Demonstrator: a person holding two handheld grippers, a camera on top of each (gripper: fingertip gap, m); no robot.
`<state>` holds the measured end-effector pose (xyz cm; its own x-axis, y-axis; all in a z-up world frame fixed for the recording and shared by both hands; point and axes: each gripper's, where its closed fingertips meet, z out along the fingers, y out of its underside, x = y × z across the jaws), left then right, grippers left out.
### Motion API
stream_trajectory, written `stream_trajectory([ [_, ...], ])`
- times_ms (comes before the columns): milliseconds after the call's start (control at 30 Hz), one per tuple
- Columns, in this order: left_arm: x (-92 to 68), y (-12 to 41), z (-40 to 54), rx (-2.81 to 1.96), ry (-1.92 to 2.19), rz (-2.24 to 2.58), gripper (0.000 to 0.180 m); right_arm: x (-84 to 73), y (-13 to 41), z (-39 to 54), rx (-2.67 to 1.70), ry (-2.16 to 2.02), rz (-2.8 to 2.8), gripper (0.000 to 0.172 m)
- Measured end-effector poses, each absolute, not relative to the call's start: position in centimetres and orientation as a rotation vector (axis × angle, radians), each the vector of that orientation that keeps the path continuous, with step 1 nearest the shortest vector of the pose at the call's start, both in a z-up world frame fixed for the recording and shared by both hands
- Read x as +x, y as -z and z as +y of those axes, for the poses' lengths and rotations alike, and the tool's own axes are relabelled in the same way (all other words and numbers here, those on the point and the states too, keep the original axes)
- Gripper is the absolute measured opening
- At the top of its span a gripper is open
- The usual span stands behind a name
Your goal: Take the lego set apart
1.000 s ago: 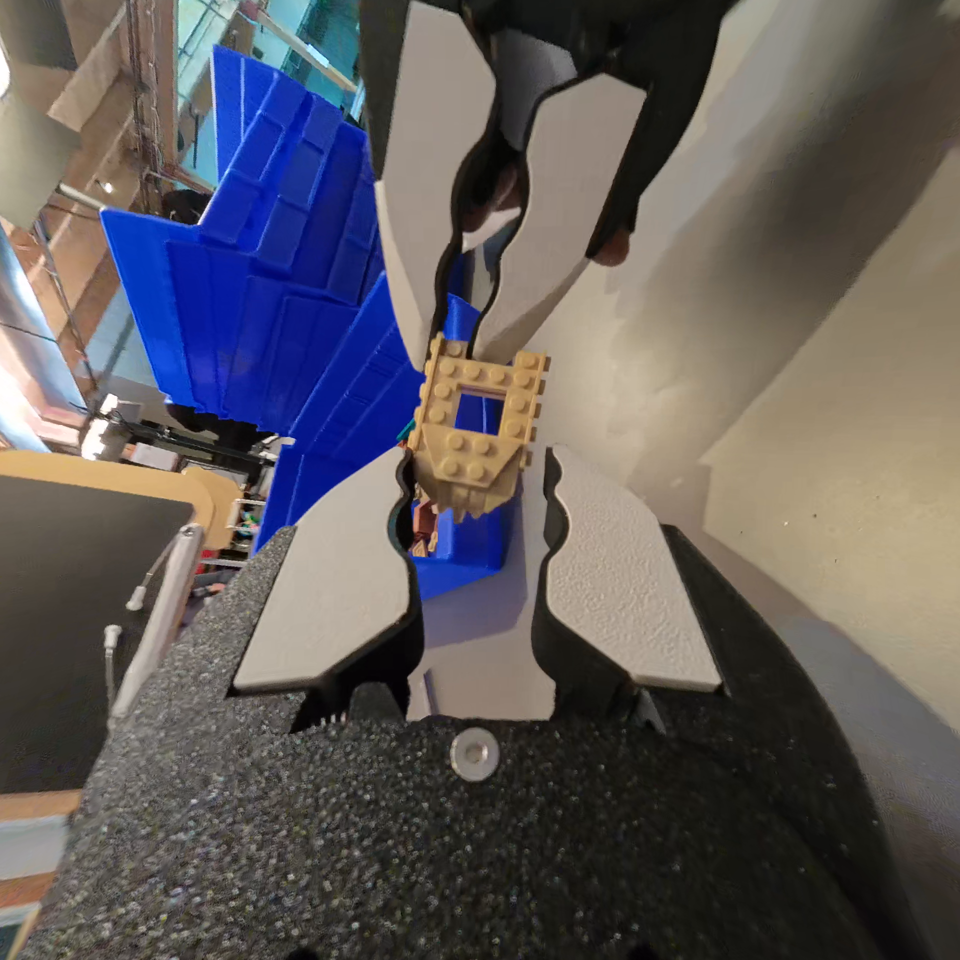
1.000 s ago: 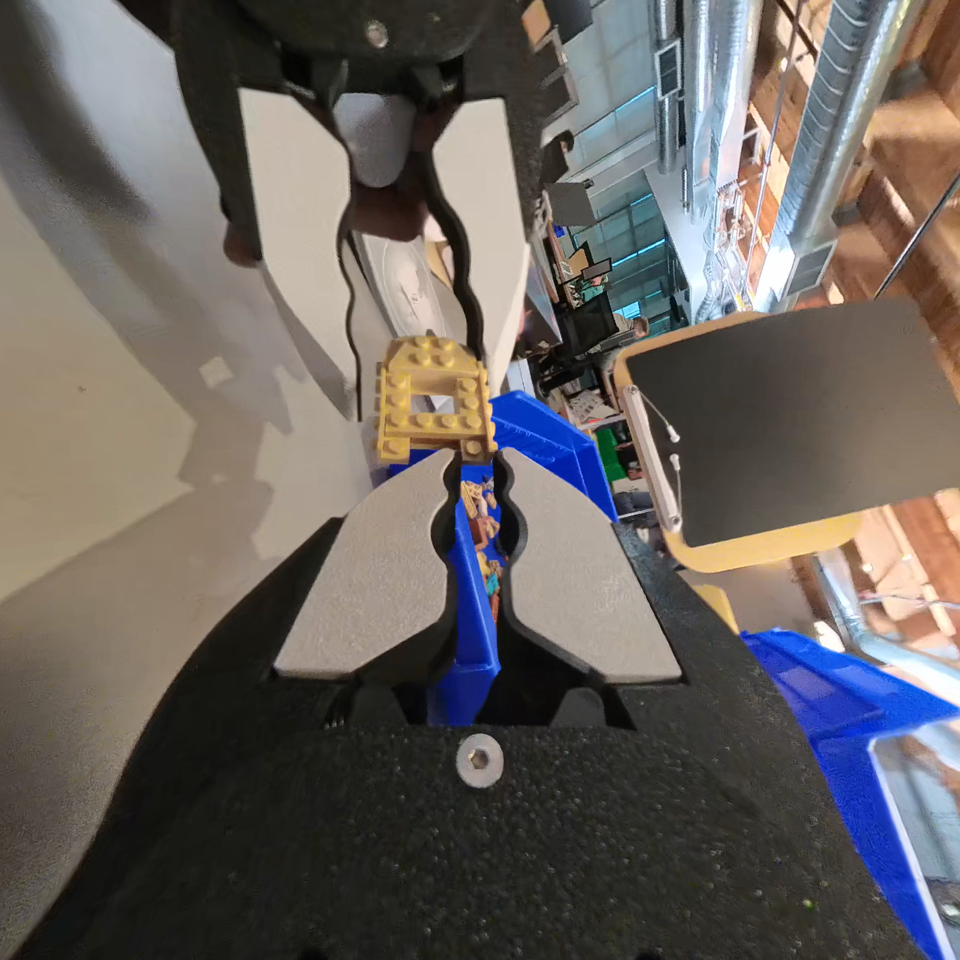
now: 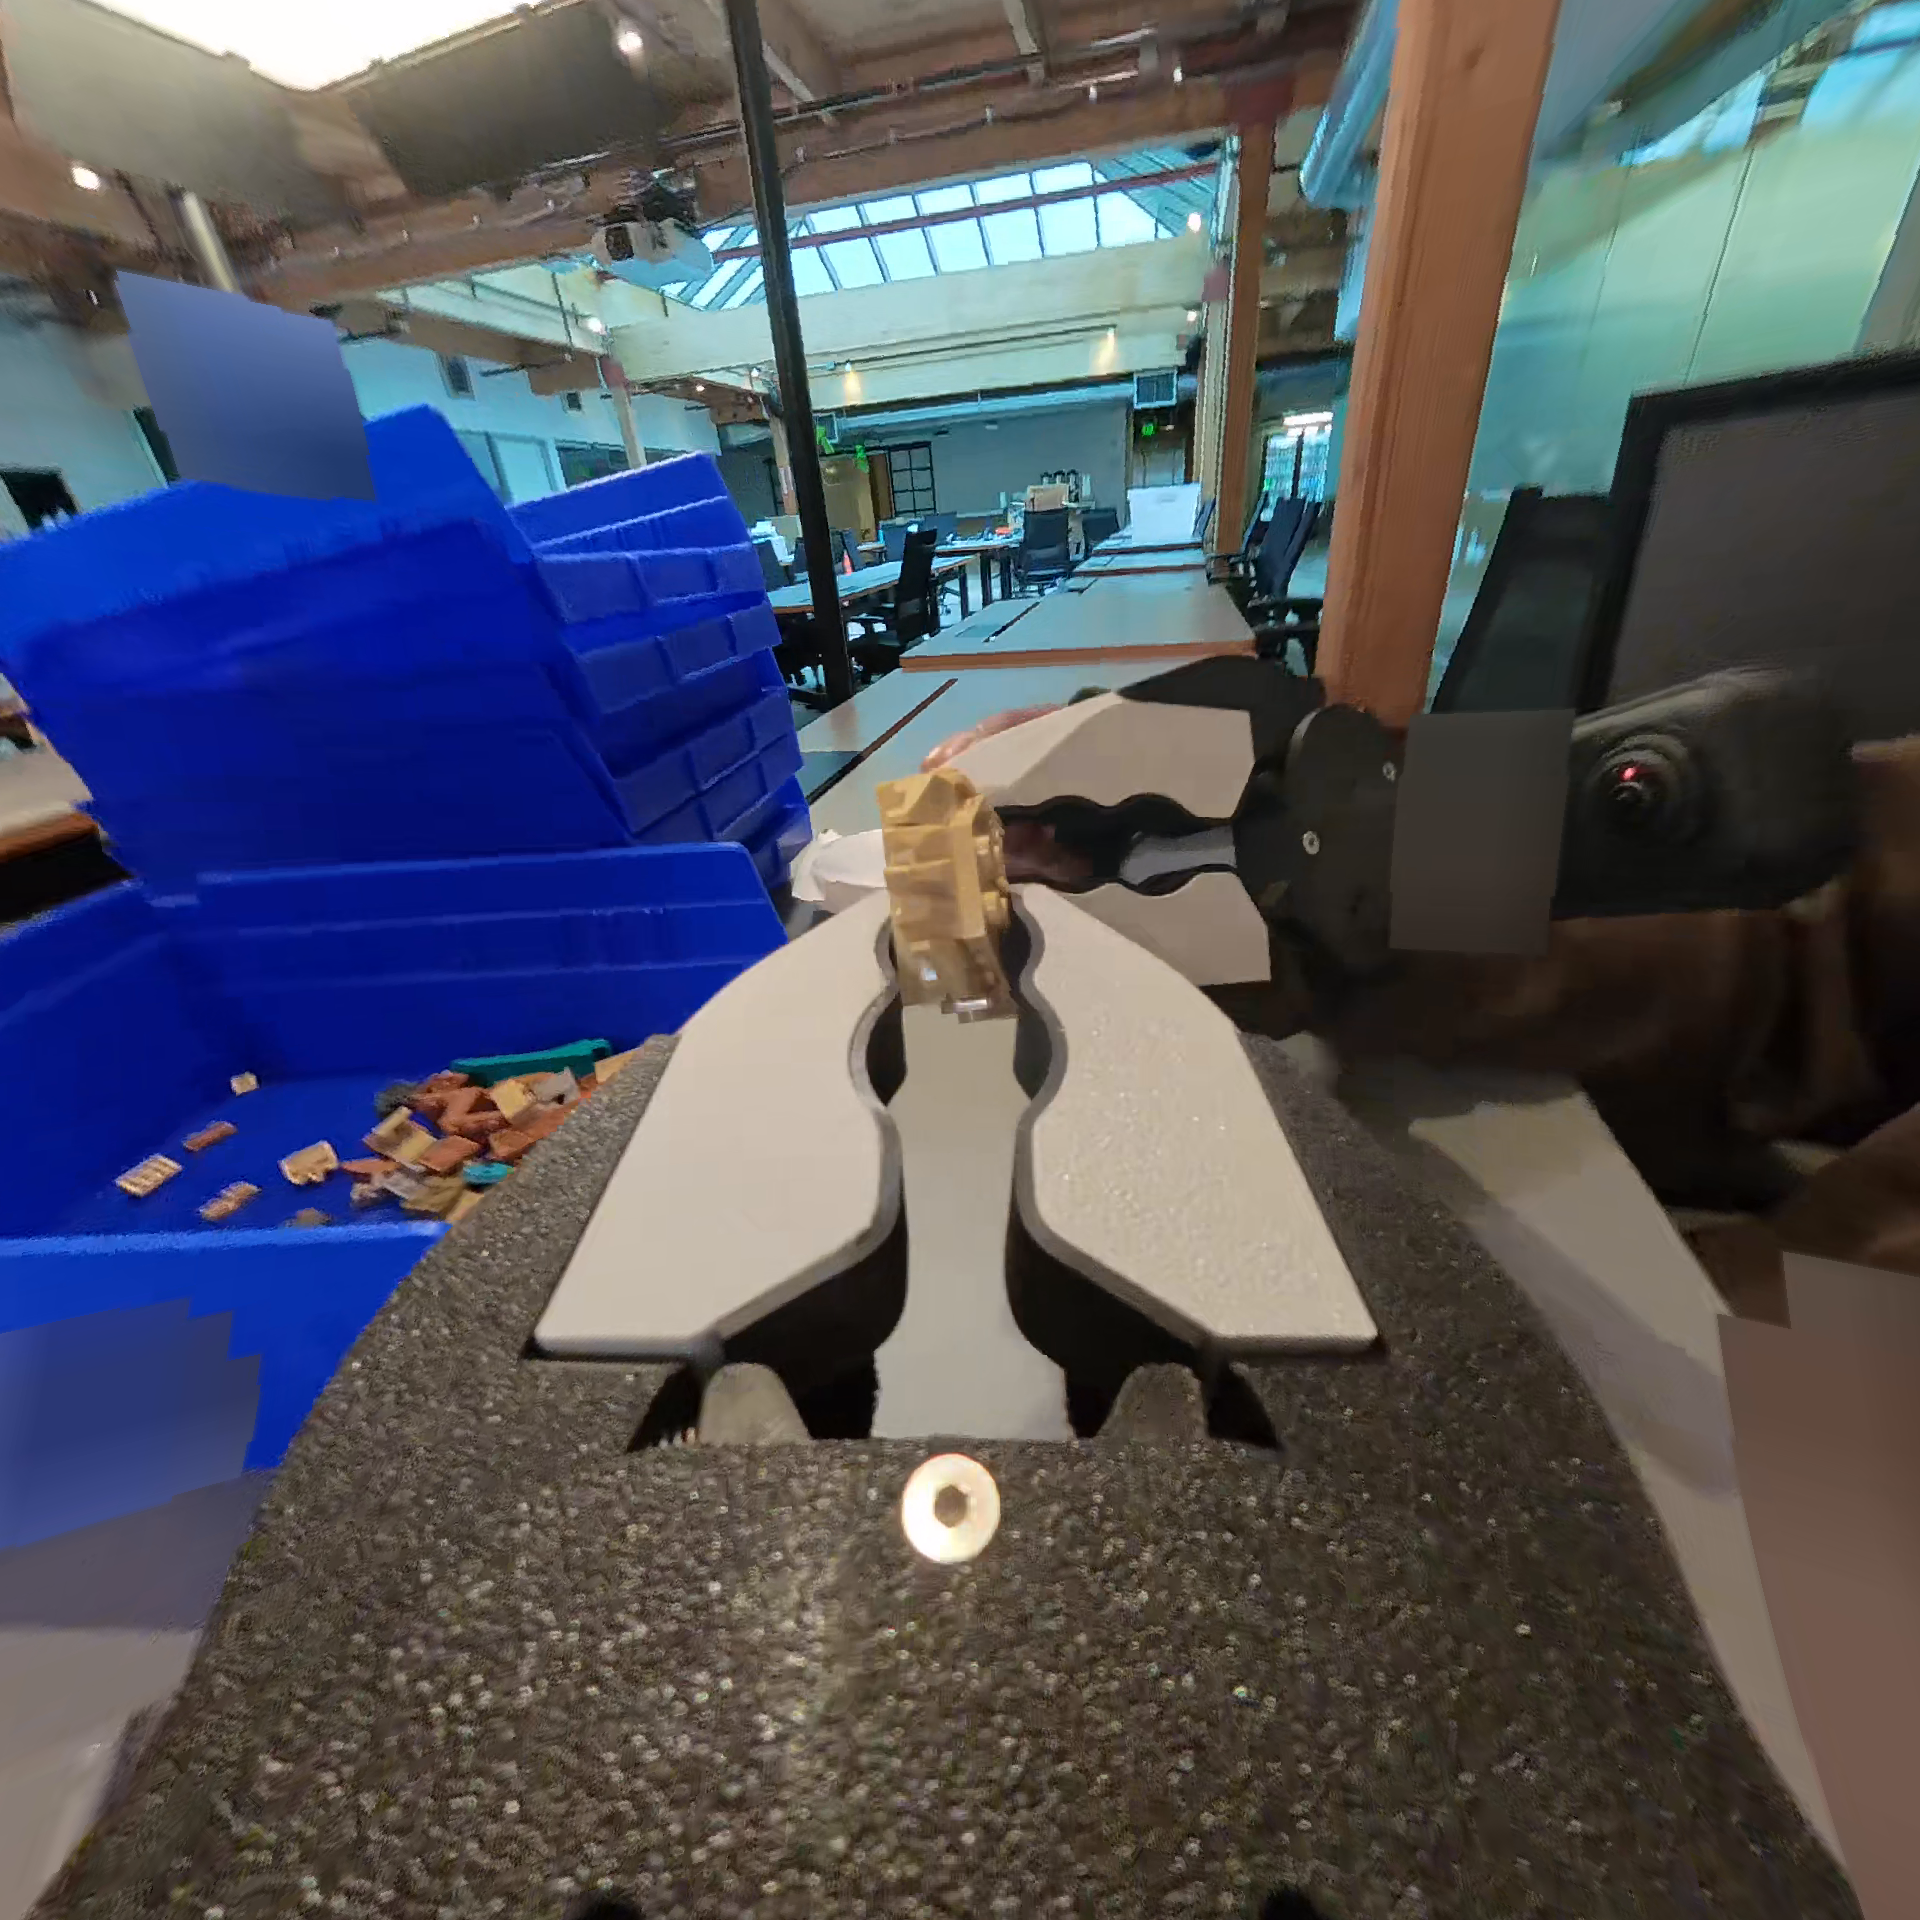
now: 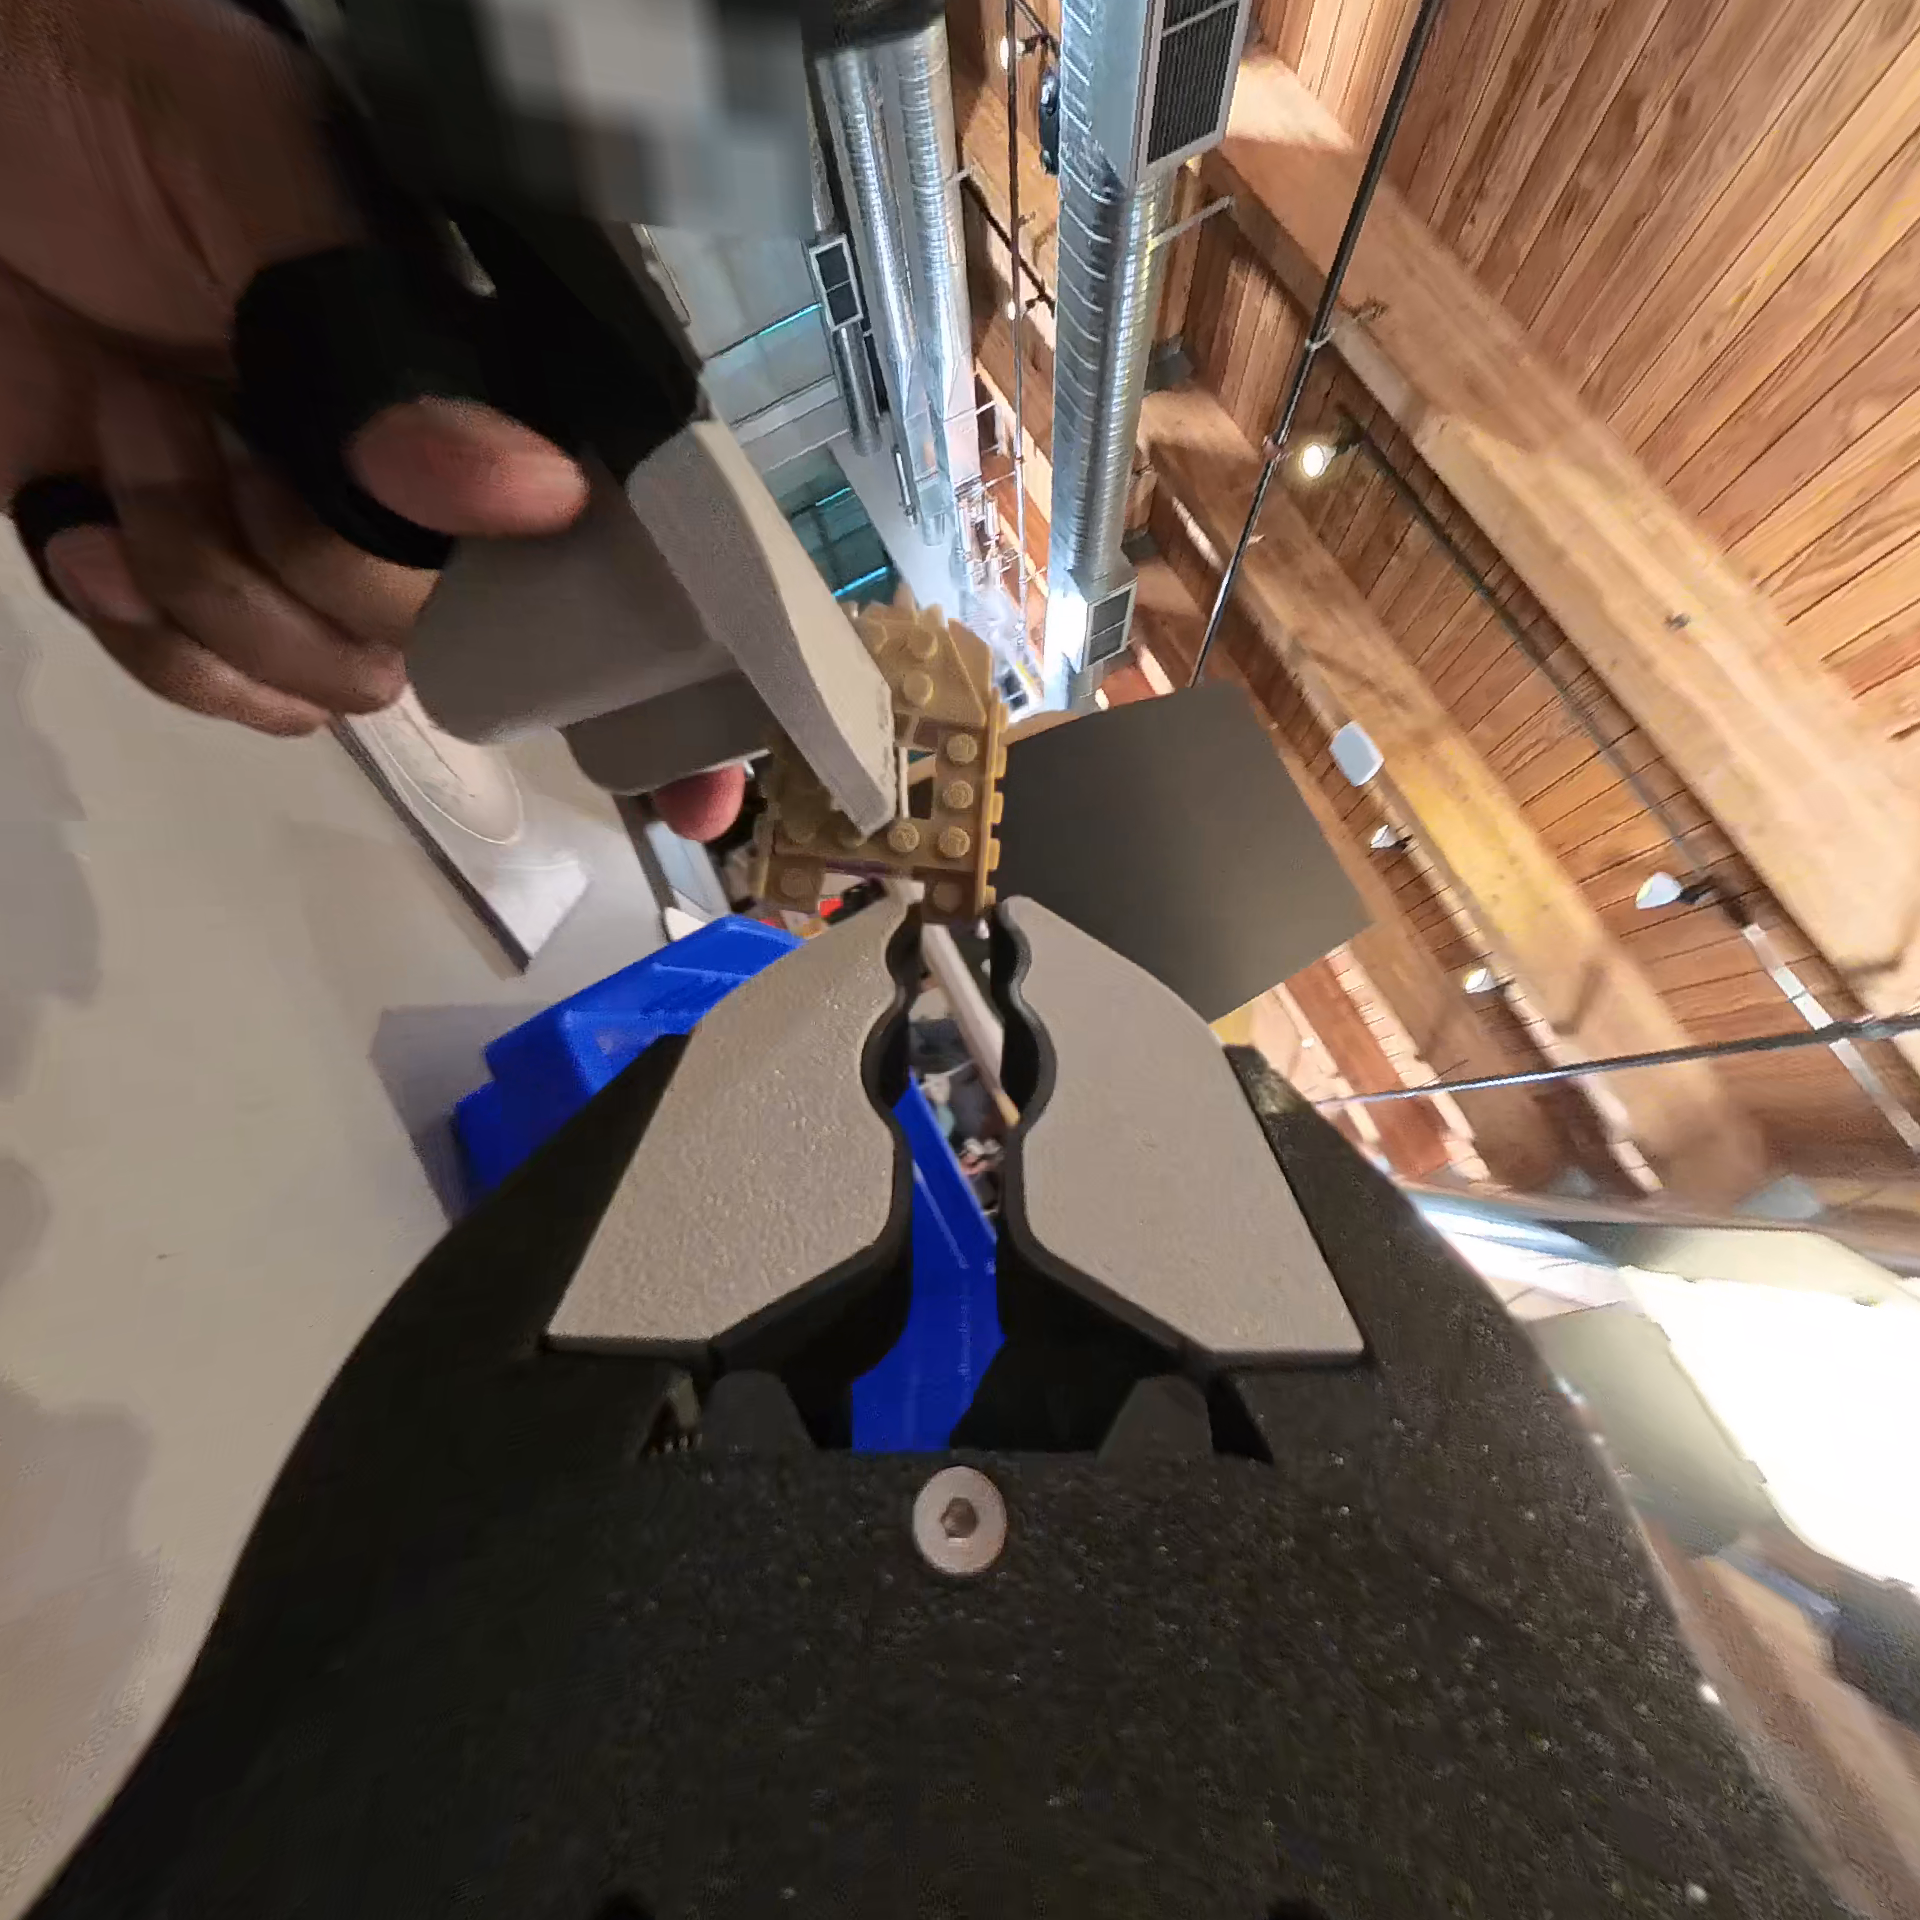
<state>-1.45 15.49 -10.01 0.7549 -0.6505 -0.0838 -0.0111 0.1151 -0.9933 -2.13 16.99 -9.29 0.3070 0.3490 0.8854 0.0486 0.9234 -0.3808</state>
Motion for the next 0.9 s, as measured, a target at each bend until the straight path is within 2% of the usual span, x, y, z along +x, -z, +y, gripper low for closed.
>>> stream_trajectory([
  [267,-0.8,10.0,14.4,-1.329,0.443,0.721,0.016,-1.6,8.6,15.6,-0.233,-0.063,-1.218,0.021],
  [433,-0.9,10.4,14.6,-1.404,0.559,0.683,0.016,-1.9,9.3,15.7,-0.218,-0.026,-1.265,0.012],
  [900,-0.4,11.4,13.9,-1.455,0.609,0.76,0.016,-1.9,11.1,15.1,-0.565,-0.664,-1.573,0.009],
])
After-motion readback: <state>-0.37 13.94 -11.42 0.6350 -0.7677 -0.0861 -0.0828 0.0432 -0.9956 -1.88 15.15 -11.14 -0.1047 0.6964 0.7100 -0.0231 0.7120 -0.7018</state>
